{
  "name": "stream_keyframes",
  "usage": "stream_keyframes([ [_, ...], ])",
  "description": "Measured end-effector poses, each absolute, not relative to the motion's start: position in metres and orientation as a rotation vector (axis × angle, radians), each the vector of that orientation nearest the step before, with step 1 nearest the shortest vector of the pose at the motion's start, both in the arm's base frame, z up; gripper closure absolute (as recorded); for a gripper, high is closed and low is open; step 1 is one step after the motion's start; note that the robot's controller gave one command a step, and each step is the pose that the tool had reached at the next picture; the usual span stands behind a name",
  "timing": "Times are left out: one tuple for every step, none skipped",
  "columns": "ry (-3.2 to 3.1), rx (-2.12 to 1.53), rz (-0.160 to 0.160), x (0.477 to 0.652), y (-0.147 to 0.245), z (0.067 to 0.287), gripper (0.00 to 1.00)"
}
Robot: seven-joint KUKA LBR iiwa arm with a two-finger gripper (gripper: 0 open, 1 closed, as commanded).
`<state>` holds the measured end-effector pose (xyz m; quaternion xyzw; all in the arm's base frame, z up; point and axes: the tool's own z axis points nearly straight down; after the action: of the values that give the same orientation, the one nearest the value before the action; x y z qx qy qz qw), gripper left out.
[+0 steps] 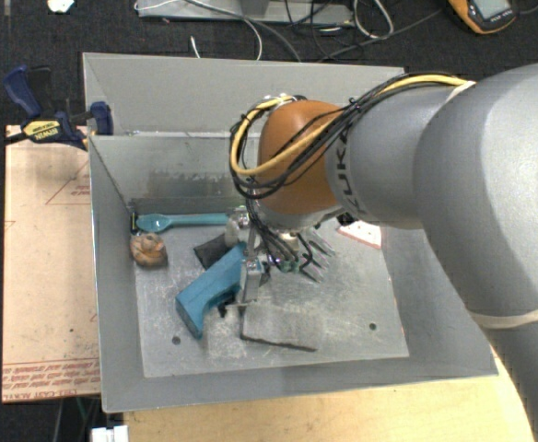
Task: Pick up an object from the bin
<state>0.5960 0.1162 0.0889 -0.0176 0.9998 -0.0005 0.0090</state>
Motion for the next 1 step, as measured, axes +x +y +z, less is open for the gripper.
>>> stream_keyframes([
  [3.027,-0.762,-0.011,0.5948,0.1728,0.0735,1.00],
])
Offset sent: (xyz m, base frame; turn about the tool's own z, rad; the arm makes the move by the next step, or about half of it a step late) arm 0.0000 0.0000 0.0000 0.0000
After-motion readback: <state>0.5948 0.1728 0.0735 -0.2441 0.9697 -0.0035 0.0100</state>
